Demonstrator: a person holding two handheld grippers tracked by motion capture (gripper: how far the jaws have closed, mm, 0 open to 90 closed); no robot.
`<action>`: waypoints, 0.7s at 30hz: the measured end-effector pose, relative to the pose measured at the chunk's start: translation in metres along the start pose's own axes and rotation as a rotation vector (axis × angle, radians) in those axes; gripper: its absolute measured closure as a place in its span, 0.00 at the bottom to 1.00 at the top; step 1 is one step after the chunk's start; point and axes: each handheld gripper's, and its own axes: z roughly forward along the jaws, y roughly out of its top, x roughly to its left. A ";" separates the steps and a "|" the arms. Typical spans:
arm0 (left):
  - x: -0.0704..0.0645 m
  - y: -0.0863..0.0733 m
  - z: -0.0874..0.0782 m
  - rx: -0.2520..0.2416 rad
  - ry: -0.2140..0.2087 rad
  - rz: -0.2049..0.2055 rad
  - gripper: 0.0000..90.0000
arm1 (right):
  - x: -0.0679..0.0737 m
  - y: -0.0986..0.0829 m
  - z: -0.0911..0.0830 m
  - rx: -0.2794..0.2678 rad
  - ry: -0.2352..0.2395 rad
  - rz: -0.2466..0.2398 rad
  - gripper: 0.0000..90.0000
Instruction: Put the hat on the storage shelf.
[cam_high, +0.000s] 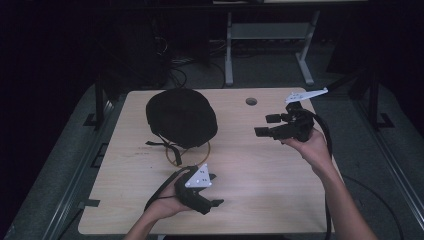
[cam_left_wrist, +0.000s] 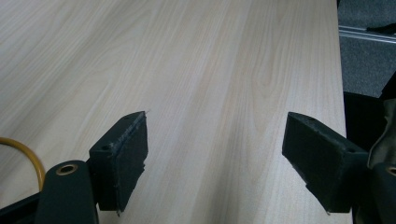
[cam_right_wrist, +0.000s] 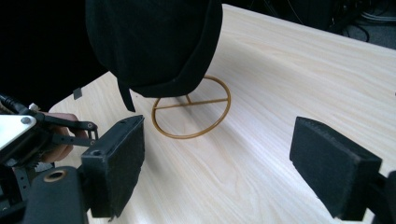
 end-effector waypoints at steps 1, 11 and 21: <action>0.000 0.000 0.000 0.000 0.000 0.000 0.25 | 0.000 -0.002 0.000 -0.005 -0.001 -0.005 0.20; 0.000 0.000 0.000 0.001 0.001 -0.005 0.25 | -0.001 -0.015 -0.002 0.001 -0.001 0.003 0.19; 0.000 0.000 -0.001 -0.007 0.010 -0.010 0.25 | -0.004 -0.030 -0.007 0.008 -0.008 0.010 0.18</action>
